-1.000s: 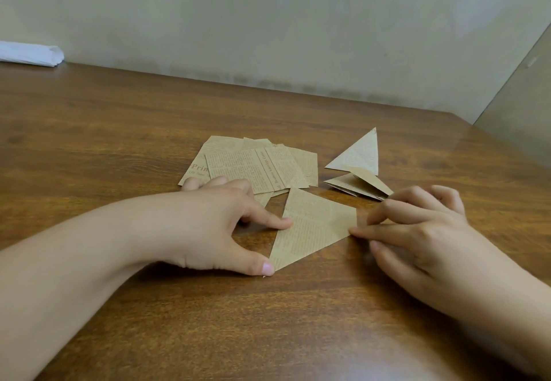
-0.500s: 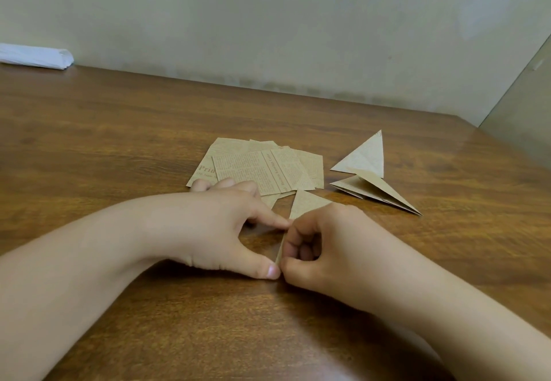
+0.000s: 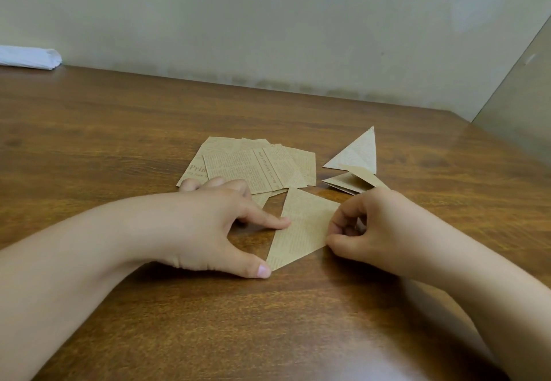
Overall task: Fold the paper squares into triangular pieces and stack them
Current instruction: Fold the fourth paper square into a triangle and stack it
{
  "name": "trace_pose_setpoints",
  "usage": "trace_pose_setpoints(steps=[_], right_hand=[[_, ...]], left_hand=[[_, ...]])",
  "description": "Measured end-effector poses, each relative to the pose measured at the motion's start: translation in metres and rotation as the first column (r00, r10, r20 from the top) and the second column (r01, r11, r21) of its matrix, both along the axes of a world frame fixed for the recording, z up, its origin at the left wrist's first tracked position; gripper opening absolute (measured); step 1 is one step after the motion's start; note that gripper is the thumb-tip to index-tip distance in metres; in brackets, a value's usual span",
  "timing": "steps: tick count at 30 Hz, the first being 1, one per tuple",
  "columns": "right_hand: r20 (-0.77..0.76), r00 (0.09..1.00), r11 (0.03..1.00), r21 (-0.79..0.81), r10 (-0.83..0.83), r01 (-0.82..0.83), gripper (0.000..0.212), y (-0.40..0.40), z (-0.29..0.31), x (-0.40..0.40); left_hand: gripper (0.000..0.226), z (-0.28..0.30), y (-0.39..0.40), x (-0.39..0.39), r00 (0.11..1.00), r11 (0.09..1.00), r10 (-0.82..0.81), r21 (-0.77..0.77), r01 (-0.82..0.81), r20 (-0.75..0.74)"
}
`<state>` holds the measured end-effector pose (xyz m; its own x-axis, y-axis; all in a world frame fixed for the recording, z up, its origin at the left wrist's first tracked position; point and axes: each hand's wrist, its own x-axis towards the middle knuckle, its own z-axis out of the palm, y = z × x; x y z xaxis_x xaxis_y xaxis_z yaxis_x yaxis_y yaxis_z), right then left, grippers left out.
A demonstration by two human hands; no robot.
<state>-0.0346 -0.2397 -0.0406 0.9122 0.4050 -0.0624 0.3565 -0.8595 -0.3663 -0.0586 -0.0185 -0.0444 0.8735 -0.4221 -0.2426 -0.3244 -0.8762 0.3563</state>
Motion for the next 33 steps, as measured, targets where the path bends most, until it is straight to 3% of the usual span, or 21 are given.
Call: trace_pose_setpoints(steps=[9, 13, 18, 23, 30, 33], right_hand=[[-0.032, 0.992, 0.991, -0.048, -0.123, 0.121, 0.013, -0.017, 0.007, 0.012], [0.043, 0.993, 0.988, -0.099, -0.111, 0.115, 0.011, -0.022, 0.011, 0.012], [0.244, 0.962, 0.986, 0.082, 0.122, -0.146, 0.006, -0.026, 0.003, 0.000], [0.197, 0.848, 0.863, 0.014, 0.492, -0.505, 0.031, -0.005, -0.014, -0.026], [0.272, 0.785, 0.825, -0.076, 0.557, -0.559, 0.037, -0.001, -0.024, -0.038], [0.277, 0.809, 0.853, -0.089, 0.518, -0.515, 0.038, -0.010, -0.021, -0.035]], left_hand=[[0.055, 0.000, 0.000, 0.000, 0.999, 1.000, 0.018, 0.006, -0.018, -0.038], [0.055, -0.001, 0.001, 0.000, 0.999, 1.000, 0.015, -0.004, -0.015, -0.029], [0.054, 0.000, 0.001, 0.001, 1.000, 1.000, 0.009, 0.000, -0.009, -0.020], [0.057, -0.001, 0.001, 0.002, 1.000, 1.000, -0.004, -0.007, 0.004, -0.008], [0.056, -0.001, 0.002, 0.001, 1.000, 1.000, -0.003, -0.002, 0.003, -0.003], [0.056, -0.001, 0.002, 0.001, 1.000, 1.000, 0.000, -0.001, 0.000, -0.007]])
